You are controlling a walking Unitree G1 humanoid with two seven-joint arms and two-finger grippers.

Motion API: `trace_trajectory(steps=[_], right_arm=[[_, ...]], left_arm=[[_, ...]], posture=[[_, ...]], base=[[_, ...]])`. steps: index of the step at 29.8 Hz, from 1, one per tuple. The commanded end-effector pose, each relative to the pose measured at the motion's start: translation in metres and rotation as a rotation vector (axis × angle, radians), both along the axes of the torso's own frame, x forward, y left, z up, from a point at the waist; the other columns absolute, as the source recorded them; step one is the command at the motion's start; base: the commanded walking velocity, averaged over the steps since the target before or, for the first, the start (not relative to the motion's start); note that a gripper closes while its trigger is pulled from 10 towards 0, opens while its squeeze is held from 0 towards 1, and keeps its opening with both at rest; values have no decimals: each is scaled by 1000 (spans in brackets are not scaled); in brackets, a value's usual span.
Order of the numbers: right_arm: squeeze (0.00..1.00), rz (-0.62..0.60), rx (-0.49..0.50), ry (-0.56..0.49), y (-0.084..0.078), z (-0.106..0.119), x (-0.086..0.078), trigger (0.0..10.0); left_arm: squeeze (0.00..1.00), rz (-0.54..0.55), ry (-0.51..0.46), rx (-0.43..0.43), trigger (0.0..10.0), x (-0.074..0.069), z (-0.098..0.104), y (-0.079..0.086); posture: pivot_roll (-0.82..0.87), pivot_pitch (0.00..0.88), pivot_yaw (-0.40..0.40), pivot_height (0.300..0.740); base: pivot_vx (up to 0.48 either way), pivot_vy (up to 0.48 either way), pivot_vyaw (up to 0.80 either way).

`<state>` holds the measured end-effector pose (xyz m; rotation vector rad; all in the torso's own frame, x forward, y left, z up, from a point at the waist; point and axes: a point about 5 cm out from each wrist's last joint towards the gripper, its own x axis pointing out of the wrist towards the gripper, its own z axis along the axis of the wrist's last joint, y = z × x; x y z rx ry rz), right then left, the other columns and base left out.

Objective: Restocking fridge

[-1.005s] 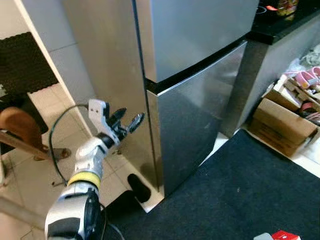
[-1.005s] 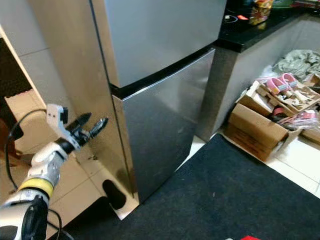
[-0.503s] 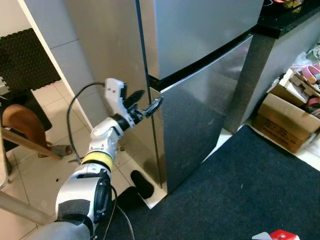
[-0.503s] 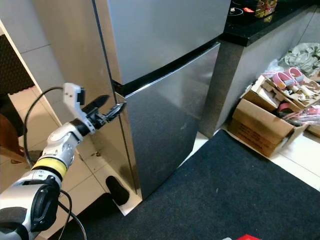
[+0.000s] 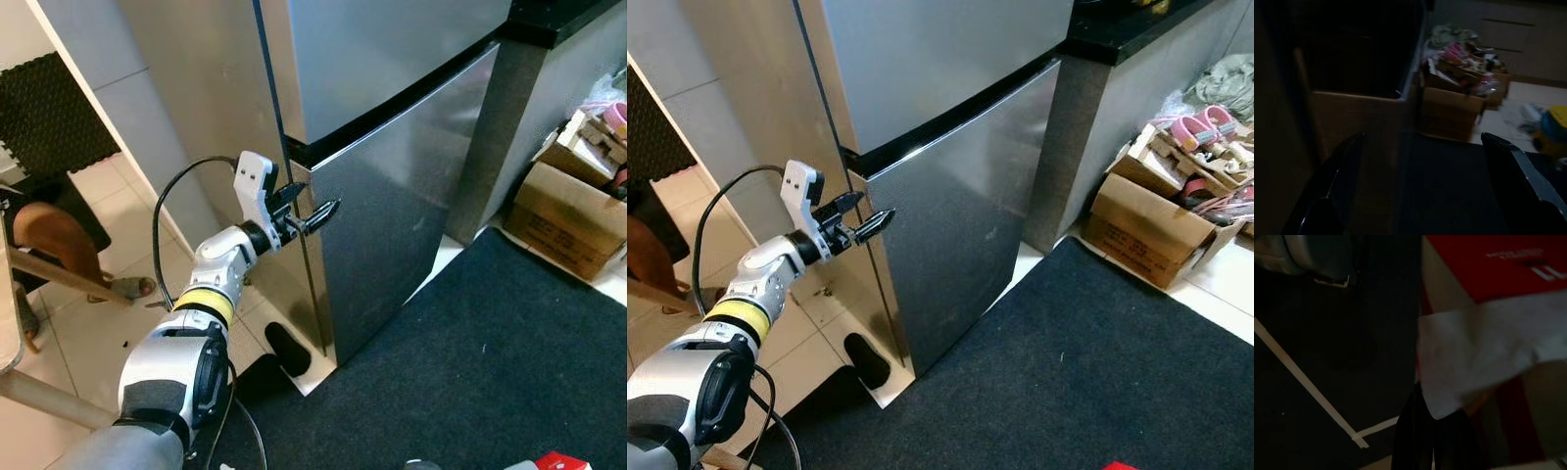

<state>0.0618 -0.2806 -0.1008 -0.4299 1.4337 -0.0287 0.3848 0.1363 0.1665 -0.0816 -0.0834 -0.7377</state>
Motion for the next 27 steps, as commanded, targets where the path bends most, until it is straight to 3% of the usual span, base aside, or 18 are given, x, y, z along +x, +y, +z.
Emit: trace_trajectory(steps=[1, 13, 14, 20, 22, 24, 25, 26, 27], right_arm=[[0, -15, 1, -15, 0, 0, -1, 10000], [0, -22, -20, -21, -9, 3, -5, 10000], [0, -24, -23, -21, -10, 3, -6, 10000], [0, -27, -25, -22, -11, 3, -7, 10000], [0, -28, -25, -24, -11, 3, -7, 10000], [0, -28, -26, -27, -11, 4, -6, 10000], [0, -28, -26, -27, -11, 4, -6, 10000], [0, -28, -28, -32, -12, 4, -4, 10000], [0, -28, -28, -32, -12, 4, -4, 10000]], left_arm=[[0, 25, -43, 4, 10000, 5, 13, 1], [0, 161, -58, 56, 10000, 16, 28, 2], [0, 210, -66, 90, 10000, 18, 30, 4], [0, 249, -66, 75, 10000, 21, 35, 4], [0, 231, -59, 43, 10000, 21, 37, 1], [0, 89, -44, -17, 10000, 17, 36, -14], [0, 89, -44, -17, 10000, 17, 36, -14], [0, -163, -31, -25, 10000, 7, 29, -37], [0, -163, -31, -25, 10000, 7, 29, -37]], posture=[[-219, 113, 99, 740], [-257, 150, 107, 740], [-260, 154, 109, 740], [-263, 161, 108, 740], [-263, 160, 109, 740], [-262, 158, 108, 740], [-262, 158, 108, 740], [-261, 157, 108, 740], [-261, 157, 108, 740]], base=[[0, 0, 0], [0, 0, 0], [0, 0, 0], [0, 0, 0], [0, 0, 0], [0, 0, 0], [0, 0, 0], [0, 0, 0], [0, 0, 0]])
